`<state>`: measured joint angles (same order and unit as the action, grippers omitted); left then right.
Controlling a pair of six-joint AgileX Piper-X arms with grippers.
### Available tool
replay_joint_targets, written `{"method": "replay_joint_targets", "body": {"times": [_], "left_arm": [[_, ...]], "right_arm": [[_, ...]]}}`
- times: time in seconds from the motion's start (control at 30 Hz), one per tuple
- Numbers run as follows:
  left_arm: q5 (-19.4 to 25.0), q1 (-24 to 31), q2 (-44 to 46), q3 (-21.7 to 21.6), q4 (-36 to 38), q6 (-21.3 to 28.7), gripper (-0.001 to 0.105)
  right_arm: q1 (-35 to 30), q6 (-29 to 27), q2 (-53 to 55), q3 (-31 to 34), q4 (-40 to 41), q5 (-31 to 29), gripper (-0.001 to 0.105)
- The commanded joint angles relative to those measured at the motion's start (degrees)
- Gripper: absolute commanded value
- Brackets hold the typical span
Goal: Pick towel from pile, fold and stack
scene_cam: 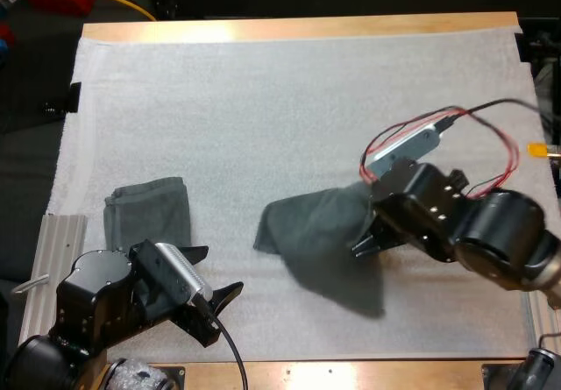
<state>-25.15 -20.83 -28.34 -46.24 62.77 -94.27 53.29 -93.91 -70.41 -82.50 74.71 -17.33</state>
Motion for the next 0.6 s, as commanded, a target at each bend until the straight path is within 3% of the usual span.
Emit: {"method": "replay_joint_targets", "body": {"times": [0.0, 0.1, 0.23, 0.57], "left_arm": [[-1.09, -0.20, 0.01, -0.10, -0.01, -0.57, 0.067], [-4.45, -0.20, 0.01, -0.10, -0.01, -0.57, 0.067], [-10.00, -0.20, 0.01, -0.10, -0.01, -0.57, 0.067], [-10.71, -0.20, 0.01, -0.10, -0.01, -0.57, 0.067]], "right_arm": [[0.06, 0.26, 0.66, -1.49, 0.43, 0.04, 0.000], [0.06, -0.20, 0.66, -3.96, 0.88, -1.19, 0.000], [0.00, -2.17, 0.66, -5.77, 0.89, -7.74, 0.000], [-3.97, -3.36, 0.66, -9.25, 0.97, -10.38, 0.000]]}}
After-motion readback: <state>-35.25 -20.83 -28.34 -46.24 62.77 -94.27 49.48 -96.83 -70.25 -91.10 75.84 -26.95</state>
